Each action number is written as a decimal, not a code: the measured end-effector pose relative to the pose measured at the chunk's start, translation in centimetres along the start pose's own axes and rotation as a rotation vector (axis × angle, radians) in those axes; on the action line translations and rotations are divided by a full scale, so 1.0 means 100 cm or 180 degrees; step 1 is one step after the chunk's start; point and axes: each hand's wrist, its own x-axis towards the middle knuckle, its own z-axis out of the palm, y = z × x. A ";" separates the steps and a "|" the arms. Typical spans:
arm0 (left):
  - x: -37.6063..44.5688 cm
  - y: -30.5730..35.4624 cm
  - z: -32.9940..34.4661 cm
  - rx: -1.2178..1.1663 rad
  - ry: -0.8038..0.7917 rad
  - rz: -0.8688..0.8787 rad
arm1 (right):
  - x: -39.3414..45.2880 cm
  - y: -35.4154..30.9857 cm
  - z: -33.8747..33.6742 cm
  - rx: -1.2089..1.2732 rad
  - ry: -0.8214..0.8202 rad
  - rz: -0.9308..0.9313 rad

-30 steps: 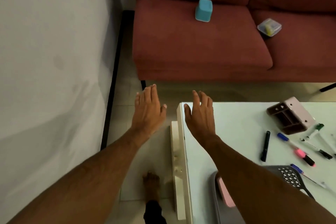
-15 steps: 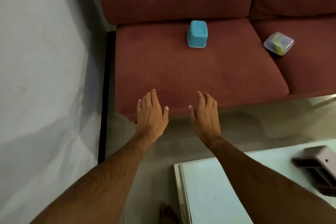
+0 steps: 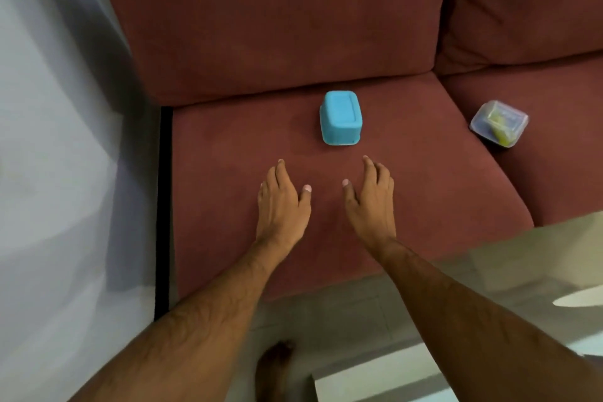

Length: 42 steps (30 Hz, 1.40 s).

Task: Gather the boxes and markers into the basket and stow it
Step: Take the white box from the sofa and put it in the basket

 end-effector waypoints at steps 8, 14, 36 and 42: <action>0.110 0.028 0.021 -0.0686 -0.0200 -0.0046 | 0.103 -0.023 0.034 0.0455 0.0240 0.0374; 0.156 0.039 0.048 -0.1247 -0.0447 -0.0190 | 0.145 -0.025 0.054 0.0593 0.0370 0.0589; 0.111 0.131 0.112 -0.3478 -0.0904 -0.0832 | 0.064 0.060 -0.030 0.3471 0.0922 0.1966; 0.039 0.181 0.160 -0.2976 -0.1269 -0.0488 | 0.005 0.117 -0.088 0.3537 0.1603 0.2627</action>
